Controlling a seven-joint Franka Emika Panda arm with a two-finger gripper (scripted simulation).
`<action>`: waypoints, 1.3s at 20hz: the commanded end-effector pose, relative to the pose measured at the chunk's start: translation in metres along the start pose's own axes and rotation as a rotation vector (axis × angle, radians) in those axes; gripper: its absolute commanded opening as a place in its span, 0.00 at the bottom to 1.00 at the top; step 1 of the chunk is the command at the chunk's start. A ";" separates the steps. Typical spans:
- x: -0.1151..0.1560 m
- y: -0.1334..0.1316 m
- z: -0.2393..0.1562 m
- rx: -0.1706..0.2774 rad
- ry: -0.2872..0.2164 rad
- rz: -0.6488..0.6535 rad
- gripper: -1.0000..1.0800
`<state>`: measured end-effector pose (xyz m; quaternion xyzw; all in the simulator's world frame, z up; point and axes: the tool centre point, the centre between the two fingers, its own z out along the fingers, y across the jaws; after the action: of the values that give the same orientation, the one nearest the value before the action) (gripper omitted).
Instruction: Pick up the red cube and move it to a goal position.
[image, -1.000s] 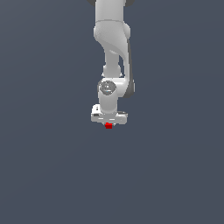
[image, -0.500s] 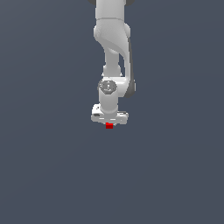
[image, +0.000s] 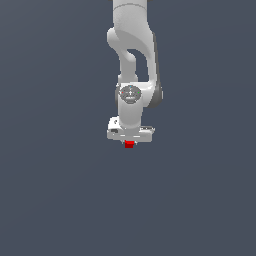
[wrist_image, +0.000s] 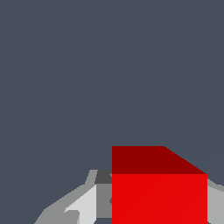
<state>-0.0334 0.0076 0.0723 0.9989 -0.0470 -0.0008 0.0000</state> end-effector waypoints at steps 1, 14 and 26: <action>0.011 -0.009 -0.018 0.000 0.001 0.000 0.00; 0.074 -0.061 -0.113 0.000 0.001 0.000 0.00; 0.103 -0.083 -0.152 0.000 0.002 0.000 0.00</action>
<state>0.0743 0.0796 0.2210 0.9989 -0.0468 0.0000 0.0000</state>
